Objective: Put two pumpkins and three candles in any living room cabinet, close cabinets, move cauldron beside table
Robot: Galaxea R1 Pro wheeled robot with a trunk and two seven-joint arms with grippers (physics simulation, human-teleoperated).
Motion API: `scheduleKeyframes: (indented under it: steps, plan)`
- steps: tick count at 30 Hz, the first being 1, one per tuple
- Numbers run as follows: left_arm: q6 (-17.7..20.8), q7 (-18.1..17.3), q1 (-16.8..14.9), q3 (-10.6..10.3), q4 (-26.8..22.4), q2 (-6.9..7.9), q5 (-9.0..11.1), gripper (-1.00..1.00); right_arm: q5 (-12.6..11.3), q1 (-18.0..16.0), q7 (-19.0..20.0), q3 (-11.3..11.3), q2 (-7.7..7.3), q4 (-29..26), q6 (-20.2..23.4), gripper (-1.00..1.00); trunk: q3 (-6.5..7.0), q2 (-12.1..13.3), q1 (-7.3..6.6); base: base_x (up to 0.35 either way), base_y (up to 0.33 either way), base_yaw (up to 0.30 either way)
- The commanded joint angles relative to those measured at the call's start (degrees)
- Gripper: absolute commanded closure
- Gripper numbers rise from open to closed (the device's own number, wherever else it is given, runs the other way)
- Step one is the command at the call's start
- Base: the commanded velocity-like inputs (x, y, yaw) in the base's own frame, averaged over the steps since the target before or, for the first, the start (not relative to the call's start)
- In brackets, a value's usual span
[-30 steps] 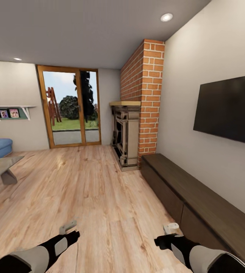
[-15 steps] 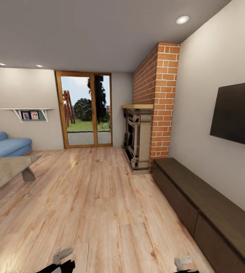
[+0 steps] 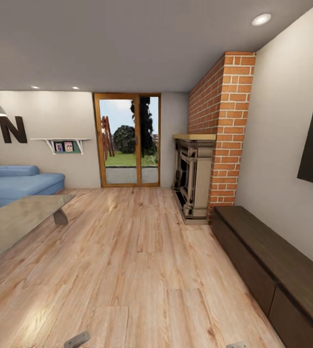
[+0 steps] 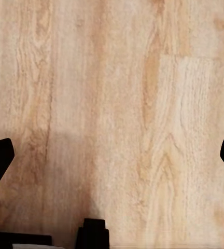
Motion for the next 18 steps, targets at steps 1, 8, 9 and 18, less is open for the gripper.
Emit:
scheduleKeyframes:
  steps: [1, 8, 9, 18]
  plan:
    - [0.11, 0.09, 0.00, -0.46, 0.06, -0.02, 0.35, -1.00, -0.52, -0.06, 0.29, 0.50, 0.01, 0.07, 0.47, -1.00, 0.08, 0.38, -0.23, 0.000, 0.000, 0.133]
    - [0.11, 0.09, 0.06, -0.50, 0.06, -0.09, 0.33, -1.00, -0.51, -0.05, 0.33, 0.51, 0.01, 0.07, 0.85, -1.00, 1.27, 3.18, -1.77, 0.000, 0.000, 0.038]
    - [0.11, 0.09, 0.06, -0.49, 0.06, -0.09, 0.33, -1.00, -0.51, -0.05, 0.33, 0.51, 0.01, 0.07, 0.88, -1.00, 1.45, 3.58, -1.99, 0.000, 0.000, 0.007]
    - [0.10, 0.09, 0.07, -0.53, 0.06, -0.21, 0.33, -1.00, -0.51, -0.05, 0.31, 0.52, 0.02, 0.07, 1.71, -1.00, 1.16, 3.58, -1.99, 0.000, 0.000, 0.046]
